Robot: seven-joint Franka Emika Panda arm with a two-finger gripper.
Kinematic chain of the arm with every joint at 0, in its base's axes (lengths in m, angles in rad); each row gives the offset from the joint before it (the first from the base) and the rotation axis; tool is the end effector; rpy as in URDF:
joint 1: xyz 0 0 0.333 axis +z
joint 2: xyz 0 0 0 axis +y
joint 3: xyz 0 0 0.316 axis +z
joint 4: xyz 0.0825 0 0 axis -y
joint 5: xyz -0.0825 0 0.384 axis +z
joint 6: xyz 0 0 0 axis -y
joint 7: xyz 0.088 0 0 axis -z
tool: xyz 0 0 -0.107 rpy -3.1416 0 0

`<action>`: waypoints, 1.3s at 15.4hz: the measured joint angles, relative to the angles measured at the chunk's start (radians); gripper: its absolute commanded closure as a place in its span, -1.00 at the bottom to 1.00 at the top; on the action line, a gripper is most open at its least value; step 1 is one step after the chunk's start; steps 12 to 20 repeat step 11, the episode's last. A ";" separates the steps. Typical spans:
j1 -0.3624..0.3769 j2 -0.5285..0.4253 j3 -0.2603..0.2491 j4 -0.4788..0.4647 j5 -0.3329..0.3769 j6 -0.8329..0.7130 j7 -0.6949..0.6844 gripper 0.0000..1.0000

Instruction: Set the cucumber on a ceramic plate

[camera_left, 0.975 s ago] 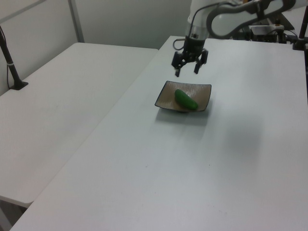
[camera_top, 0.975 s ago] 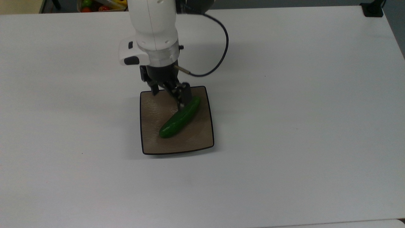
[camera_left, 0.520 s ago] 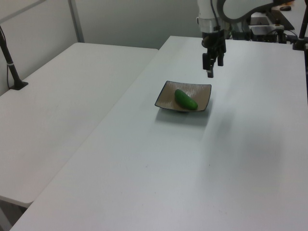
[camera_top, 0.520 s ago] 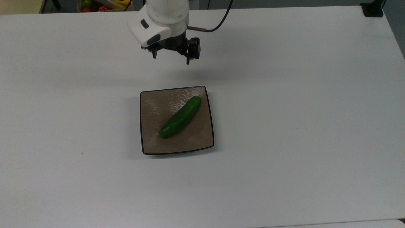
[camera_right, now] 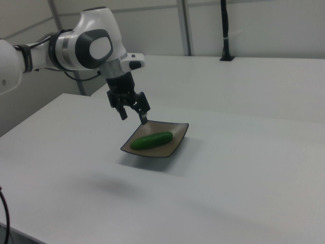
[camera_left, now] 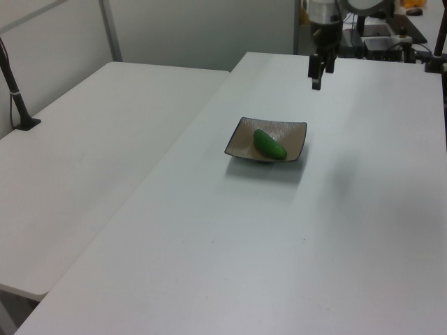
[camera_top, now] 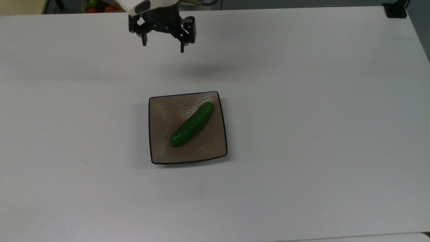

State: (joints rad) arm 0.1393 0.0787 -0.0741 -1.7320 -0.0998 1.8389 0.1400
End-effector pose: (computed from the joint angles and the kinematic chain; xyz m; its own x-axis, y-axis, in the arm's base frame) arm 0.5899 0.0318 0.5265 0.9980 -0.0473 0.0410 -0.0511 -0.9939 0.0978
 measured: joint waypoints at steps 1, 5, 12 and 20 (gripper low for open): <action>0.002 -0.018 -0.009 -0.015 0.000 0.005 -0.015 -1.00; 0.008 -0.053 -0.017 -0.040 0.000 0.006 -0.026 -1.00; 0.012 -0.055 -0.017 -0.046 0.006 0.005 -0.027 -1.00; 0.012 -0.055 -0.017 -0.046 0.006 0.005 -0.027 -1.00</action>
